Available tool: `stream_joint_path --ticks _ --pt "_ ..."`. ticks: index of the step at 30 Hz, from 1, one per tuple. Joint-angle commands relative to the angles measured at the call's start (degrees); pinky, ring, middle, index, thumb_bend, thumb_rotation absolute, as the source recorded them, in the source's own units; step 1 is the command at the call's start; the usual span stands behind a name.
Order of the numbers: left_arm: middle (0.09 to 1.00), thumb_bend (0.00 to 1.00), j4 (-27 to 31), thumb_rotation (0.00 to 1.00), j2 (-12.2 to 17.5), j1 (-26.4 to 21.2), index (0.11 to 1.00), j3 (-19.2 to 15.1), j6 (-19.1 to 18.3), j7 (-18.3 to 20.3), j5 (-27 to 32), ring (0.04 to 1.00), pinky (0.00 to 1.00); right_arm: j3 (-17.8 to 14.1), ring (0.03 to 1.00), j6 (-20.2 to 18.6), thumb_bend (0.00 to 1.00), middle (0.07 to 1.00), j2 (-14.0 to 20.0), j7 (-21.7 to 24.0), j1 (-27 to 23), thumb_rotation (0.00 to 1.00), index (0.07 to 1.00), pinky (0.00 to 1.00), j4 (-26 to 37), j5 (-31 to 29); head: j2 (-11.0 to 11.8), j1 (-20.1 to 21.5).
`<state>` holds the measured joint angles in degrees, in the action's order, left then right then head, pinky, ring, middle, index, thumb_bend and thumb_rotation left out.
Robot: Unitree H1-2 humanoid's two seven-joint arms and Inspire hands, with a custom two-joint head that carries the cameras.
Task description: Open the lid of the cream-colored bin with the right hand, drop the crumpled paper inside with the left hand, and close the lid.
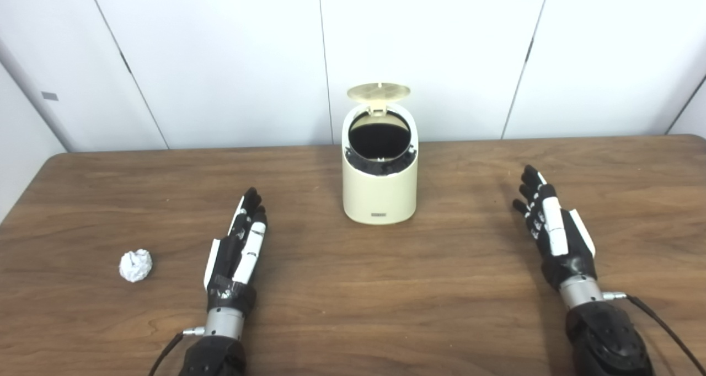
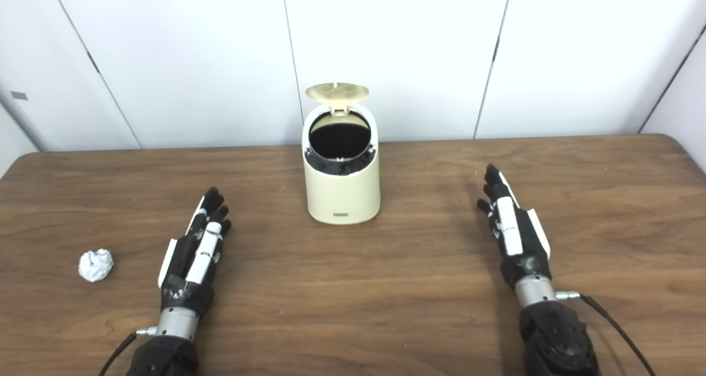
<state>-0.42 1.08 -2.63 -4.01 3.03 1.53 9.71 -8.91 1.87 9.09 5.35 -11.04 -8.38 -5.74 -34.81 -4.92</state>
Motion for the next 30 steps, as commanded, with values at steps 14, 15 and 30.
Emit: stream_joint_path --ticks 14,15,30 --pt "0.977 0.35 -1.13 0.59 -1.91 2.69 0.989 1.2 1.27 -0.7 -3.07 0.979 1.0 -1.19 0.986 2.75 0.55 0.982 2.29 1.24 0.51 1.0 0.962 1.0 -1.14 -4.16 2.15 -11.13" --pt "0.974 0.35 -1.29 0.59 -2.01 2.68 0.988 1.21 1.43 -0.77 -3.24 0.978 1.0 -1.14 0.979 1.96 0.55 0.975 2.04 1.01 0.8 1.0 0.953 1.0 0.04 -4.21 2.24 -11.48" --pt "0.957 0.46 3.34 0.5 -1.01 2.4 0.978 2.1 -3.7 -3.38 -10.74 0.982 1.0 -0.41 0.966 -9.1 0.55 0.96 -1.31 -2.6 3.08 1.0 0.934 1.0 13.54 -3.53 2.86 -13.83"
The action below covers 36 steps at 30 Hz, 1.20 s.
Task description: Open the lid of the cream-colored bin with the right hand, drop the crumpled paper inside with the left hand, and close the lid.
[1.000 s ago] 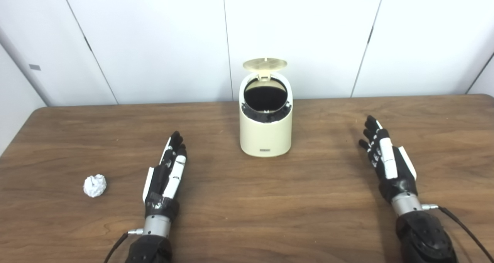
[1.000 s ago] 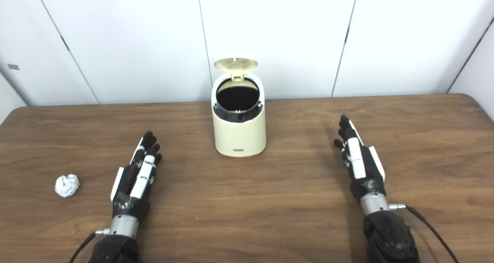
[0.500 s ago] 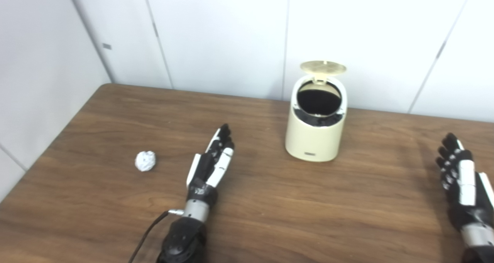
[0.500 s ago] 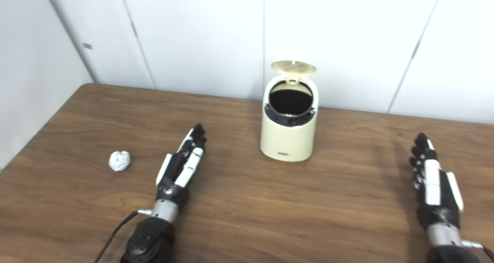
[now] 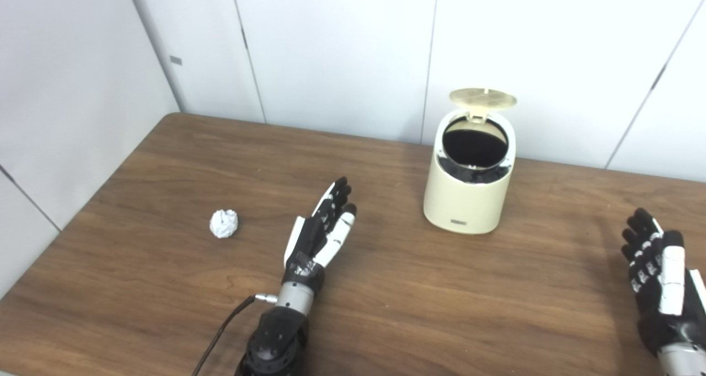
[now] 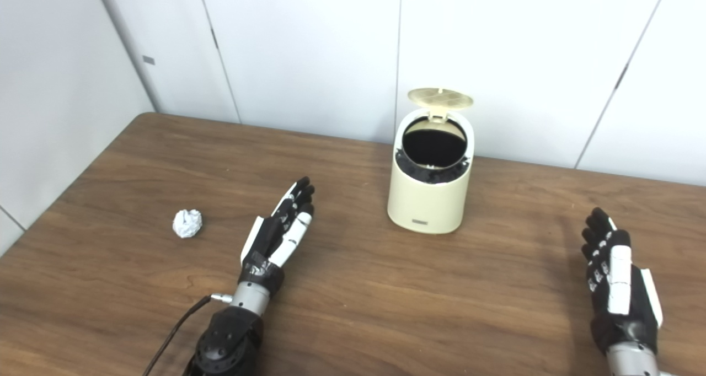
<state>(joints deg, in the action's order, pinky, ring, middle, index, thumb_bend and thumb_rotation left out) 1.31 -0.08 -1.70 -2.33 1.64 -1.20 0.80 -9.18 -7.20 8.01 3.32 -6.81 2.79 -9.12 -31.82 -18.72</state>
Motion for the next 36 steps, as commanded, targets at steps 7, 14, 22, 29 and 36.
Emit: stream_joint_path --ticks 7,14,22,29,36 --pt "0.934 0.61 14.43 0.24 6.64 -0.99 0.969 -0.44 -15.59 1.49 -7.07 0.929 0.94 -0.08 0.968 -1.02 0.54 0.962 -1.5 -1.41 -1.35 1.0 0.941 1.0 3.58 -0.78 -0.04 -0.36" --pt "0.933 0.73 22.97 0.19 14.57 -3.71 0.966 -3.35 -24.66 4.22 -7.07 0.915 0.89 -0.23 0.978 -1.2 0.53 0.97 -2.05 -1.91 -1.4 1.0 0.947 1.0 4.0 -0.99 -0.01 -0.63" --pt "0.935 0.69 26.75 0.19 23.44 -4.46 0.956 -6.7 -28.49 7.47 -9.72 0.901 0.83 -0.14 0.974 -1.79 0.53 0.973 -1.94 -2.11 -1.42 1.0 0.95 1.0 4.55 -0.6 0.02 -0.92" --pt "0.959 0.81 27.71 0.11 31.32 -2.89 0.942 -8.15 -28.56 16.95 -22.18 0.947 0.87 -0.29 0.973 -2.44 0.52 0.97 -1.63 -1.82 -1.93 1.0 0.951 1.0 4.65 -1.08 -0.04 -1.76" --pt "0.922 0.92 26.55 0.1 34.36 -2.05 0.891 -8.35 -28.54 28.02 -40.69 0.926 0.81 -0.03 0.988 -4.15 0.5 0.982 -1.43 -1.47 -2.27 1.0 0.962 1.0 5.66 -1.7 -0.21 -1.91"
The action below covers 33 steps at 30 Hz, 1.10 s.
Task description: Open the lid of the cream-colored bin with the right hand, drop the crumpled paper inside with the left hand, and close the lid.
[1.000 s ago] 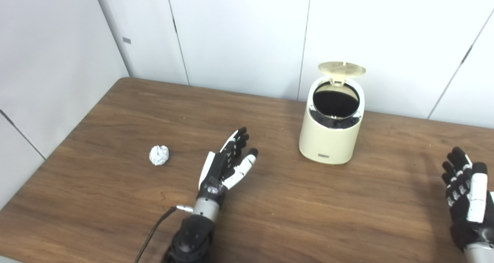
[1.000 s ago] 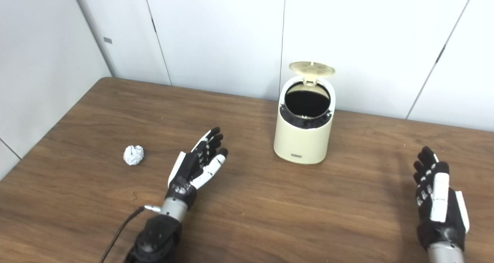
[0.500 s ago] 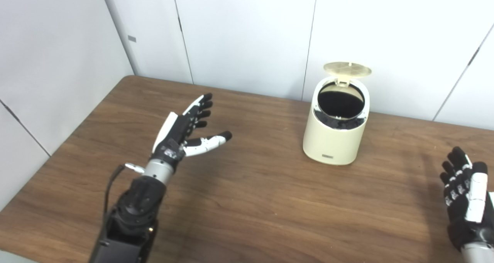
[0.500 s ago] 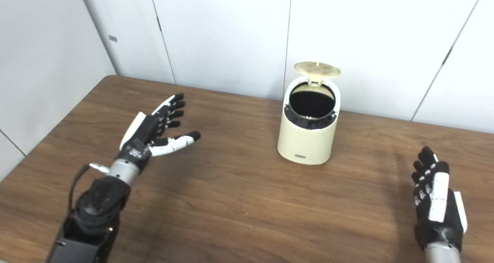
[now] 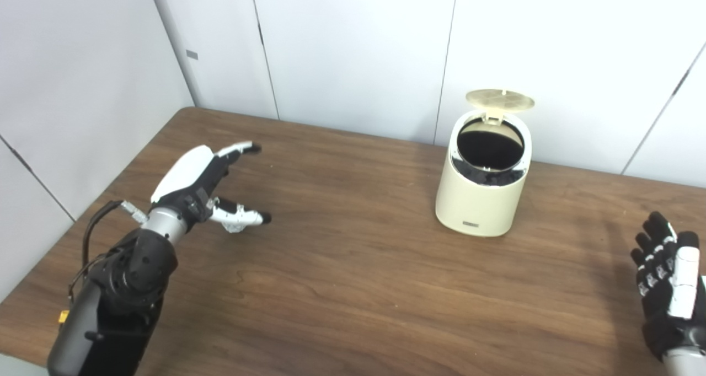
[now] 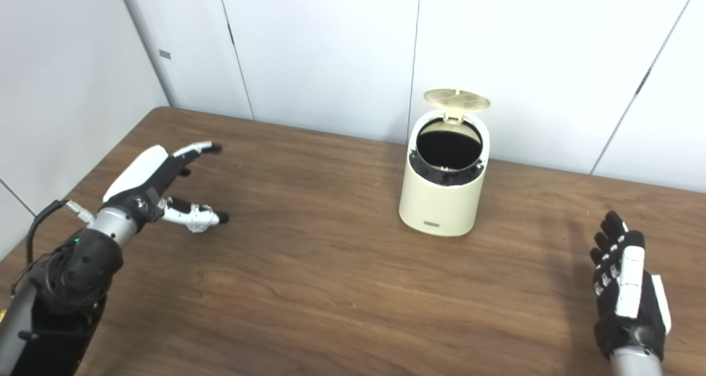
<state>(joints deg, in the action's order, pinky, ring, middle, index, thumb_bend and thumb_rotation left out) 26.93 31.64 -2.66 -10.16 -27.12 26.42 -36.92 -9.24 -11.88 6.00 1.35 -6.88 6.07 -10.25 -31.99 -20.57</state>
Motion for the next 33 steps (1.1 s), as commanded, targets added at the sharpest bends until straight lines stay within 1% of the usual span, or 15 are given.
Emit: stream_joint_path --ticks 1,4,8,10,13,16,19,21,23,26,29,31,33 --pt "0.917 0.94 0.44 0.11 3.28 -0.88 0.889 -0.28 0.23 1.33 -4.76 0.92 0.8 0.14 0.987 0.28 0.5 0.983 0.68 0.43 -2.21 1.0 0.964 1.0 2.55 -0.36 -0.1 -0.07" --pt "0.919 0.95 -0.39 0.13 4.12 -0.58 0.891 0.1 0.23 4.0 -8.52 0.923 0.77 0.24 0.985 -0.45 0.5 0.982 0.92 0.45 -2.21 1.0 0.968 1.0 2.94 -0.35 -0.14 -0.24" --pt "0.915 0.95 -2.01 0.1 4.07 -0.75 0.888 -0.19 0.22 8.07 -11.03 0.92 0.76 0.17 0.982 -1.22 0.51 0.984 0.92 0.42 -2.34 1.0 0.981 1.0 3.28 -0.67 -0.36 -0.38" --pt "0.906 0.95 -3.25 0.09 4.03 -0.75 0.88 0.11 0.23 8.05 -11.05 0.908 0.75 0.31 0.979 -1.48 0.51 0.982 1.06 0.6 -2.43 1.0 0.981 1.0 3.27 -0.77 -0.36 -0.41" --pt "0.893 0.94 -5.6 0.07 2.91 -1.01 0.873 0.03 0.22 7.53 -10.52 0.88 0.72 0.61 0.994 -2.31 0.51 0.987 1.38 0.9 -2.64 1.0 0.985 1.0 2.93 -0.89 -0.37 -0.52" --pt "0.872 0.94 -7.8 0.06 1.37 -1.41 0.857 -0.04 0.21 6.77 -11.44 0.838 0.7 0.56 1.0 -2.55 0.52 0.989 1.35 1.25 -2.8 1.0 0.988 1.0 2.25 -1.55 -0.42 -0.55" --pt "0.859 0.92 -9.78 0.06 1.04 -1.92 0.848 0.82 0.24 5.38 -12.36 0.813 0.68 0.48 1.0 -2.71 0.53 0.982 1.24 1.31 -2.88 1.0 0.984 1.0 1.93 -1.77 -0.42 -0.55" --pt "0.85 0.89 -10.96 0.03 0.78 -2.37 0.838 0.89 0.24 4.64 -12.24 0.813 0.69 0.75 1.0 -2.76 0.52 0.986 1.66 1.65 -2.81 1.0 0.994 1.0 1.83 -1.66 -0.79 0.03" --pt "0.847 0.88 -12.22 0.01 0.62 -2.86 0.834 0.85 0.31 3.52 -10.95 0.815 0.69 0.89 1.0 -2.75 0.52 0.985 2.07 1.99 -2.76 1.0 0.996 1.0 1.71 -1.7 -0.88 0.16" --pt "0.832 0.87 -13.76 0.0 0.52 -3.47 0.816 1.15 1.07 0.95 -8.58 0.804 0.68 0.94 0.996 -2.76 0.51 0.982 2.63 2.41 -2.64 1.0 0.996 1.0 1.68 -1.79 -1.01 0.14" --pt "0.813 0.88 -15.03 0.0 0.43 -4.13 0.802 2.15 1.41 -1.24 -7.88 0.788 0.67 0.81 0.99 -2.73 0.51 0.977 2.87 2.61 -2.54 1.0 0.992 1.0 1.73 -1.94 -1.04 0.12" --pt "0.787 0.89 -15.71 0.0 0.06 -4.16 0.784 2.52 2.87 -3.95 -6.98 0.76 0.64 1.0 0.986 -2.73 0.5 0.973 3.11 2.61 -2.44 1.0 0.989 1.0 1.91 -1.66 -1.1 0.03" --pt "0.768 0.89 -16.27 0.0 -0.26 -4.21 0.782 2.92 3.32 -6.03 -6.35 0.739 0.63 1.16 0.987 -2.98 0.5 0.968 3.19 2.48 -2.34 1.0 0.984 1.0 2.11 -1.49 -1.22 0.03"
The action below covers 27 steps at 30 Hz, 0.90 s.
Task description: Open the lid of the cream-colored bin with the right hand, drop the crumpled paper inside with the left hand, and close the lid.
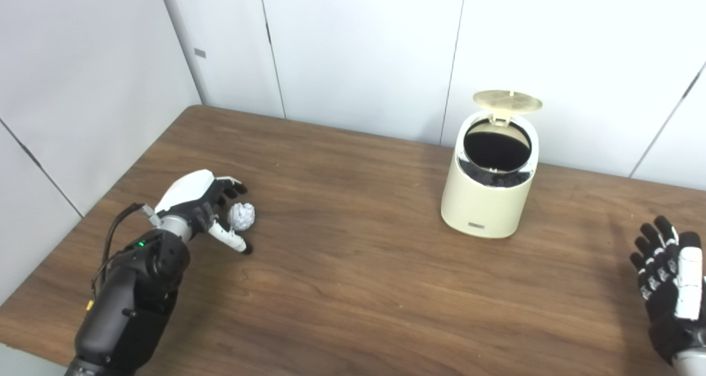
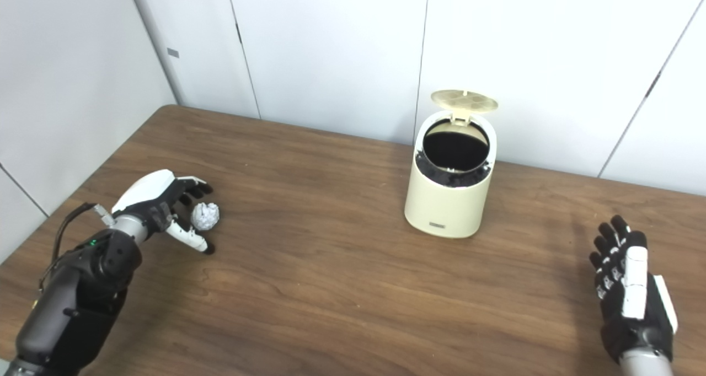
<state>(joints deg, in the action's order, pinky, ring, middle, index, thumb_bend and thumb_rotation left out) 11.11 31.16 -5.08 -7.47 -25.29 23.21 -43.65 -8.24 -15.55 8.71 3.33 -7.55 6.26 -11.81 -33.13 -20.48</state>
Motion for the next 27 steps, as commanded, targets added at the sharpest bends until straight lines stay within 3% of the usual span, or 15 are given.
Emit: stream_joint_path --ticks 1,11,18,19,21,22,25,27 --pt "0.764 0.89 -0.69 0.0 0.14 -1.84 0.787 0.47 1.42 -3.52 0.64 0.731 0.63 0.2 0.991 0.63 0.51 0.967 0.49 0.47 -1.64 1.0 0.984 1.0 1.93 0.08 -0.09 -0.04" --pt "0.748 0.85 -0.46 0.0 1.23 -2.17 0.77 2.73 -1.09 -4.71 0.75 0.704 0.59 0.07 0.995 1.26 0.51 0.961 0.38 0.5 -1.77 1.0 0.978 1.0 1.28 -0.44 -0.2 -0.04" --pt "0.689 0.8 0.03 0.0 0.25 -2.15 0.697 1.15 -1.56 -4.49 2.36 0.645 0.58 0.39 0.998 1.25 0.52 0.962 0.63 0.54 -1.56 1.0 0.984 1.0 1.6 0.07 -0.52 -0.06" --pt "0.666 0.78 0.05 0.0 -0.24 -2.24 0.67 0.61 -1.59 -4.17 2.18 0.629 0.58 0.37 0.997 1.2 0.52 0.962 0.65 0.6 -1.52 1.0 0.985 1.0 1.72 -0.03 -0.75 -0.05" --pt "0.593 0.61 -0.02 0.01 -0.6 -2.38 0.556 0.4 -1.62 -4.08 1.27 0.573 0.53 0.32 0.993 1.1 0.52 0.957 0.67 0.59 -1.53 1.0 0.981 1.0 1.81 -0.09 -0.81 -0.14" --pt "0.525 0.54 -0.07 0.0 -0.5 -2.36 0.52 0.69 -1.58 -4.63 1.06 0.478 0.46 0.32 0.988 1.03 0.53 0.952 0.7 0.6 -1.54 1.0 0.977 1.0 1.87 -0.11 -0.81 -0.14" --pt "0.504 0.51 -0.13 0.0 -0.19 -2.31 0.502 1.39 -1.26 -6.1 0.97 0.408 0.4 -0.11 0.98 0.25 0.54 0.944 0.37 0.41 -1.66 1.0 0.97 1.0 2.22 -0.94 -1.02 -0.21" --pt "0.51 0.5 -0.19 0.0 0.1 -2.18 0.481 1.71 -1.07 -6.58 1.08 0.421 0.41 -0.2 0.977 -0.13 0.54 0.941 0.19 0.24 -1.69 1.0 0.969 1.0 2.51 -1.14 -1.14 -0.23"
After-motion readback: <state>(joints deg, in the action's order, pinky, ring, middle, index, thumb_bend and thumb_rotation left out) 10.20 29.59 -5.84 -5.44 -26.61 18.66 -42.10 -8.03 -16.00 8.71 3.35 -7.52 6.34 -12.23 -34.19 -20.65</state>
